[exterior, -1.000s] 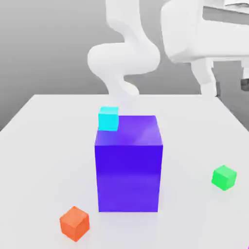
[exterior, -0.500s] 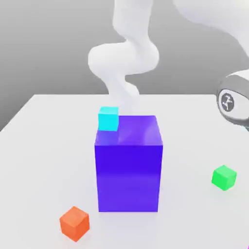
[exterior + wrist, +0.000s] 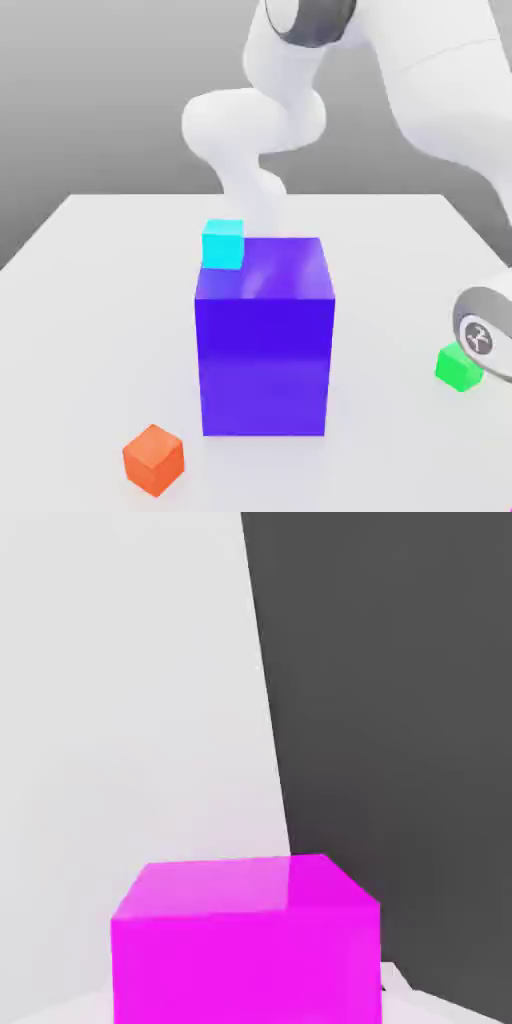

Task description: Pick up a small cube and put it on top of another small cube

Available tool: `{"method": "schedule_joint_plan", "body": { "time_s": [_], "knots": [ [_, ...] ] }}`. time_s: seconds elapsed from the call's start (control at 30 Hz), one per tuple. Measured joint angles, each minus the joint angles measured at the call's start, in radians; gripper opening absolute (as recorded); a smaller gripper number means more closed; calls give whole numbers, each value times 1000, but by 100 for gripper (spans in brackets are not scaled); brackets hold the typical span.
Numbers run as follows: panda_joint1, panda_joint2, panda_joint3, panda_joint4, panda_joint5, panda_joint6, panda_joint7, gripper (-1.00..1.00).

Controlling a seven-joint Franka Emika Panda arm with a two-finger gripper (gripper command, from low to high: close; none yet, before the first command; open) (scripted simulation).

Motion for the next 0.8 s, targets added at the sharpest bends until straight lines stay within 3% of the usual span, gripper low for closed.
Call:
{"method": "schedule_joint_plan", "body": {
  "time_s": [0.4,0.67,0.8],
  "knots": [
    [85,-351,101,-400,9,46,12,-100],
    [184,-589,177,-691,84,105,-36,-100],
    [229,-526,145,-732,45,207,-8,-100]
  ]
}}
